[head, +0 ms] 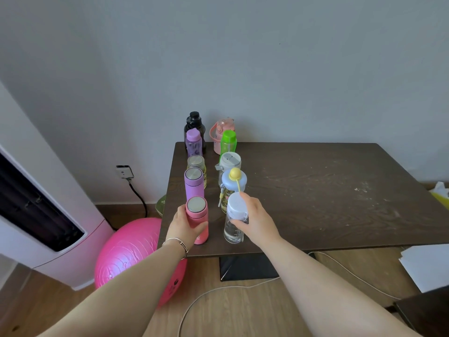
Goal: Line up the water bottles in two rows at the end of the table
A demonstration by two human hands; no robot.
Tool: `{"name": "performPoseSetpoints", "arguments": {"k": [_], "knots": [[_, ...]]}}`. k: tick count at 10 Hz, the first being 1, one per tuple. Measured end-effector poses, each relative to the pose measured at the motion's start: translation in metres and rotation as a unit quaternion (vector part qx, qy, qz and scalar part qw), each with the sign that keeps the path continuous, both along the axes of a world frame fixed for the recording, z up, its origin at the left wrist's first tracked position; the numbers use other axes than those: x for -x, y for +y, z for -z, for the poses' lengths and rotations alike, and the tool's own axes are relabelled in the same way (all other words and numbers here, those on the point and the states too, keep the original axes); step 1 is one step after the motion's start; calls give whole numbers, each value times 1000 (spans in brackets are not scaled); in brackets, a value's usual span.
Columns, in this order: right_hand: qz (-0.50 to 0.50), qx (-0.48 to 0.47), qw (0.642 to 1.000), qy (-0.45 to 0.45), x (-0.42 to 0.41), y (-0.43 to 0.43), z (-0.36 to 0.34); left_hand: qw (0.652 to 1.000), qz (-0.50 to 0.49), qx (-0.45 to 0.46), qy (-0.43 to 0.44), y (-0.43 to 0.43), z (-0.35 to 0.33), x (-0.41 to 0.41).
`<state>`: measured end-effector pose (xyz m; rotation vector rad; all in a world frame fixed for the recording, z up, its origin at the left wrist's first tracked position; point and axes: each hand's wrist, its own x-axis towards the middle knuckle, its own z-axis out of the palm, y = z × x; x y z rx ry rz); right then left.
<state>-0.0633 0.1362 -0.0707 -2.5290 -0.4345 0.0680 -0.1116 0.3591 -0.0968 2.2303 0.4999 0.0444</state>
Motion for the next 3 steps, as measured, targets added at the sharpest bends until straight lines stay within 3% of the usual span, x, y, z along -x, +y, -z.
{"name": "performPoseSetpoints", "arguments": {"k": [2, 3], "knots": [[-68, 49, 994, -64, -7, -12, -17, 998, 14, -41, -36, 2, -27, -1], [-127, 118, 978, -113, -11, -26, -30, 986, 40, -164, -8, -1, -44, -4]]}}
